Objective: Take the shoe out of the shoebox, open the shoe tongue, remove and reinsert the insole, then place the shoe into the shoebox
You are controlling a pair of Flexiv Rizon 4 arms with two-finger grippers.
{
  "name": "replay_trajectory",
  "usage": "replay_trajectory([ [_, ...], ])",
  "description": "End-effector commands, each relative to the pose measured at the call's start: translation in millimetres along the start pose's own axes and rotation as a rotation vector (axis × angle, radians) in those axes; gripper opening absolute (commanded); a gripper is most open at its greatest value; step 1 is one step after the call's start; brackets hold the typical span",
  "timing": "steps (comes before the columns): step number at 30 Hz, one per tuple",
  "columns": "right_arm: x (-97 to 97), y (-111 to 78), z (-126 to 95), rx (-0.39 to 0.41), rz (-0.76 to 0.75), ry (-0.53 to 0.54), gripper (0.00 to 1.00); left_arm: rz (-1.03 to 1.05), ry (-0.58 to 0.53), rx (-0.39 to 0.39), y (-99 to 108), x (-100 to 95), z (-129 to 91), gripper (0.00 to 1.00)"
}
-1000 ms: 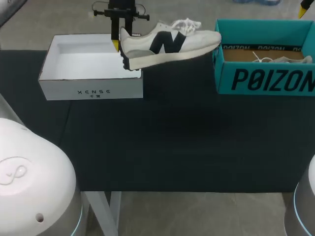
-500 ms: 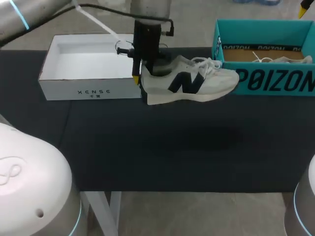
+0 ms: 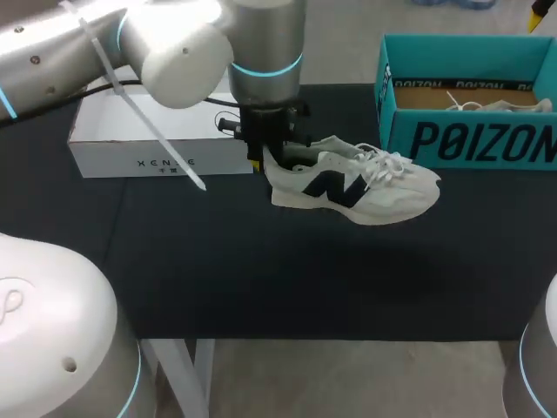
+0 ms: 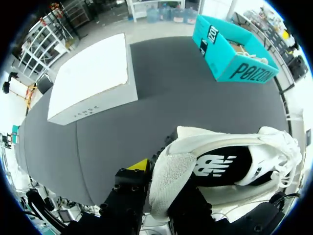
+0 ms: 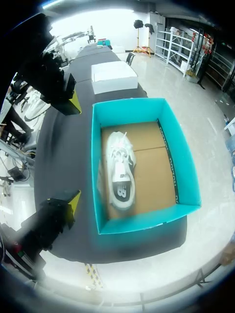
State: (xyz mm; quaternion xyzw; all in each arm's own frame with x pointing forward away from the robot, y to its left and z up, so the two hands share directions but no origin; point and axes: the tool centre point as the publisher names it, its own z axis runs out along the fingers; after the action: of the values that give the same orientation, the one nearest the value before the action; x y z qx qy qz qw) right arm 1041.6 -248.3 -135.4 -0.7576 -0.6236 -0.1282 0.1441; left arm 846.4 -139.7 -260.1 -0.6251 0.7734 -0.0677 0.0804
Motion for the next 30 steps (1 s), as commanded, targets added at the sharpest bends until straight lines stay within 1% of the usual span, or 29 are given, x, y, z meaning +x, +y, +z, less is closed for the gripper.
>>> replay_trajectory([
  [1,0.1,-1.0,0,-0.002,0.001,-0.001,1.0,0.0,0.063,0.006,-1,2.0,24,0.0],
  [3,0.1,-1.0,0,-0.002,0.001,-0.001,1.0,-0.044,0.032,-0.005,-6,4.8,36,0.0],
  [6,0.1,-1.0,0,-0.002,0.001,-0.001,1.0,-0.114,0.021,-0.052,-13,8.6,54,0.0],
  [9,0.1,-1.0,0,-0.002,0.001,-0.001,1.0,-0.125,-0.033,-0.04,-16,17.4,69,0.0],
  [11,0.1,-1.0,0,-0.002,0.001,-0.001,1.0,-0.125,-0.023,-0.063,-21,23.5,79,0.0],
  [14,0.1,-1.0,0,-0.002,0.001,-0.001,1.0,-0.108,-0.023,-0.053,-26,33.3,91,0.0],
  [15,0.1,-1.0,0,-0.002,0.001,-0.001,1.0,-0.106,-0.04,-0.037,-27,35.6,95,0.0],
  [18,0.1,-1.0,0,-0.002,0.001,-0.001,1.0,-0.132,-0.069,-0.017,-26,38.3,109,0.0],
  [21,0.1,-1.0,0,-0.002,0.001,-0.001,1.0,-0.199,-0.097,-0.013,-27,35.5,125,0.0],
  [25,0.1,-1.0,0,-0.002,0.001,-0.001,1.0,-0.253,-0.077,-0.069,-21,35.2,140,0.0],
  [27,0.1,-1.0,0,-0.002,0.001,-0.001,1.0,-0.24,-0.087,-0.081,-16,36.3,146,0.0],
  [30,0.1,-1.0,0,-0.002,0.001,-0.001,1.0,-0.23,-0.084,-0.13,-8,35.4,155,0.0],
])
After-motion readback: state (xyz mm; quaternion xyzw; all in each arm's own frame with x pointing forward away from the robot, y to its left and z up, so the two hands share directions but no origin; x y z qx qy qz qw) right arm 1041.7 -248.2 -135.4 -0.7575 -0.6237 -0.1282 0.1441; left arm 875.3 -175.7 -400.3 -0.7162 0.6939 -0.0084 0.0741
